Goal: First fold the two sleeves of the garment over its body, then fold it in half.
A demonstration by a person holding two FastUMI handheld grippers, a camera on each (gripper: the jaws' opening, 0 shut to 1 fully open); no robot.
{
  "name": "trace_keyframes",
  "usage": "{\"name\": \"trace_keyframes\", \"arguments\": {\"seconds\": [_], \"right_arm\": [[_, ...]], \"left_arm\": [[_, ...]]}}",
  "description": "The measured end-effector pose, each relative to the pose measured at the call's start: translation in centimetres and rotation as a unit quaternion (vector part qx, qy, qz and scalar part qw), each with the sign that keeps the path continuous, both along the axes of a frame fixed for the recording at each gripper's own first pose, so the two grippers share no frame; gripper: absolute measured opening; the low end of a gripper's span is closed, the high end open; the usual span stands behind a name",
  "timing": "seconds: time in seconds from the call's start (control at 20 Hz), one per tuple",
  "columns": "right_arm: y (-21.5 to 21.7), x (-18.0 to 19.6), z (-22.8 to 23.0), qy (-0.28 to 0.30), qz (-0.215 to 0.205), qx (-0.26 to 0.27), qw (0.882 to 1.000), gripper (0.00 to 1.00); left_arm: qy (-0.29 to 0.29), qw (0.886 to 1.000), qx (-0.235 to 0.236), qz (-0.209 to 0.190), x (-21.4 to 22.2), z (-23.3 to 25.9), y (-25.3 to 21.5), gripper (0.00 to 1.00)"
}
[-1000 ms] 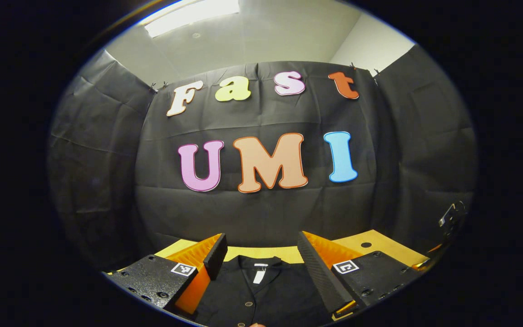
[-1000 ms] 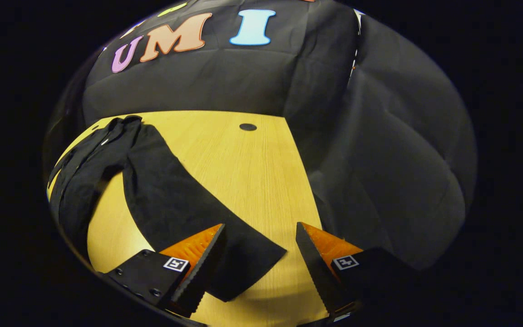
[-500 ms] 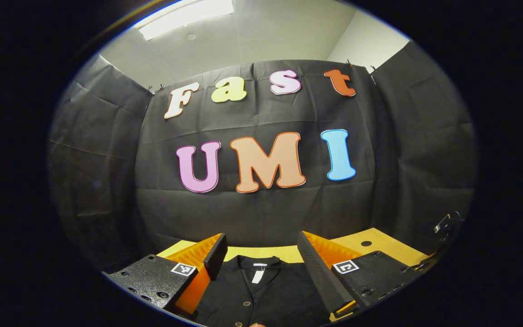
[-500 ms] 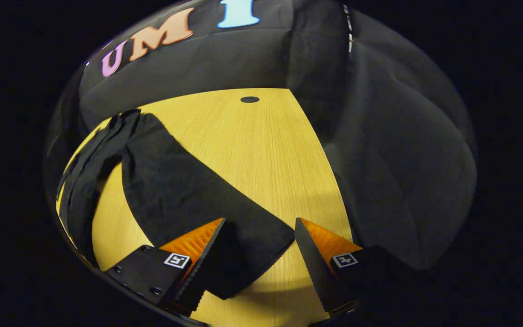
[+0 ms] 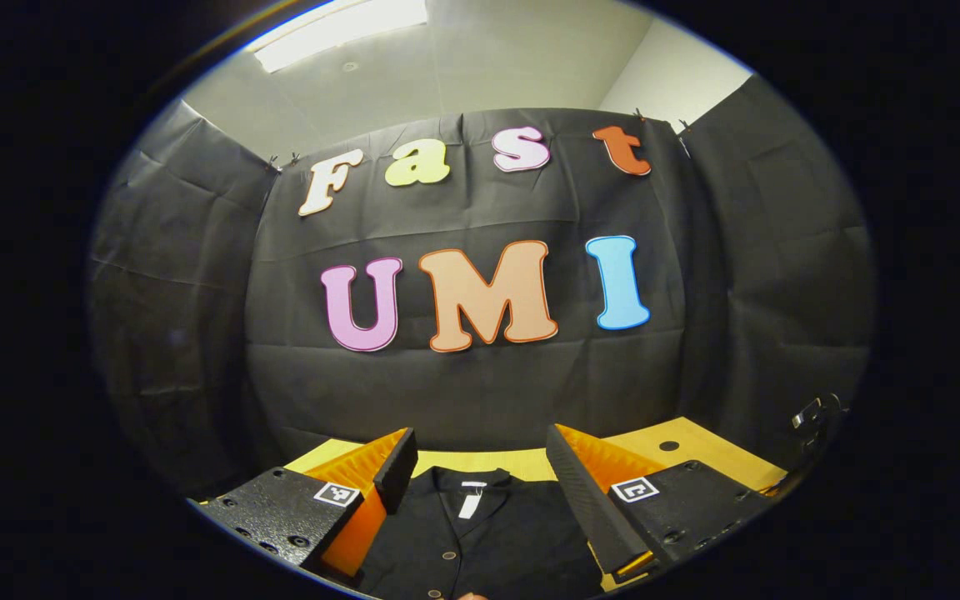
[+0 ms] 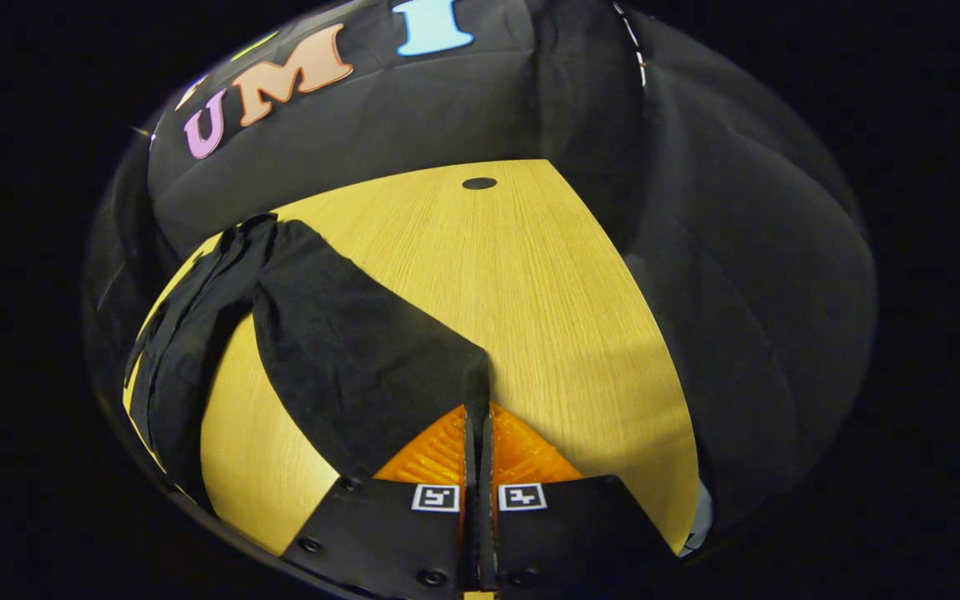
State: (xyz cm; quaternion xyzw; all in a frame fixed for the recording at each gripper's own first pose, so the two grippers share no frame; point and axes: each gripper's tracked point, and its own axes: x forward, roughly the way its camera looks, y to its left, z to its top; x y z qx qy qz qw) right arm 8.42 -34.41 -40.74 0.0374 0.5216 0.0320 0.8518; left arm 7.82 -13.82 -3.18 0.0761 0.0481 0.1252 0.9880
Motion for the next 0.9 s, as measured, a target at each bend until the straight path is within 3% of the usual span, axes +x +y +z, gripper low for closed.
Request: {"name": "trace_keyframes", "arguments": {"seconds": [0.15,0.25,0.3,0.35,0.45,0.55,0.6,0.7,0.75,0.8,0.9], "right_arm": [[2.3,1.4,3.1,-0.049,-0.02,0.041,0.998,0.03],[4.0,2.4,5.7,-0.075,-0.03,0.067,0.994,0.03],[5.1,2.9,6.8,-0.085,-0.032,0.078,0.993,0.02],[6.2,3.4,8.0,-0.102,-0.034,0.081,0.991,0.02],[8.4,4.0,10.4,-0.121,-0.031,0.084,0.989,0.02],[10.8,4.5,12.7,-0.14,-0.026,0.084,0.986,0.02],[12.5,4.5,13.7,-0.145,-0.02,0.085,0.986,0.03],[15.3,4.9,15.5,-0.159,-0.01,0.081,0.984,0.03],[16.7,5.1,16.3,-0.162,-0.005,0.081,0.983,0.03],[18.2,5.1,17.0,-0.169,-0.001,0.085,0.982,0.02],[21.5,5.4,18.3,-0.18,0.007,0.096,0.979,0.02]], "left_arm": [[-0.01,1.0,0.007,-0.004,-0.2,0.8,0.8,0.89],[-0.016,1.0,0.005,-0.008,-0.5,0.9,1.7,0.98],[-0.021,1.0,0.004,-0.008,-0.7,1.0,2.3,0.93],[-0.025,1.0,0.001,-0.01,-0.9,1.1,3.0,0.89],[-0.023,1.0,-0.01,-0.013,-1.2,0.5,4.9,0.98],[-0.019,1.0,-0.017,-0.012,-1.8,0.4,7.2,0.98],[-0.018,1.0,-0.022,-0.009,-2.1,0.5,8.5,0.93],[-0.015,1.0,-0.021,-0.008,-2.7,0.7,10.9,0.93],[-0.014,1.0,-0.022,-0.006,-3.0,0.7,12.2,0.98],[-0.015,1.0,-0.024,-0.003,-3.3,0.9,13.5,0.93],[-0.016,1.0,-0.025,0.002,-3.8,1.1,16.0,0.93]]}}
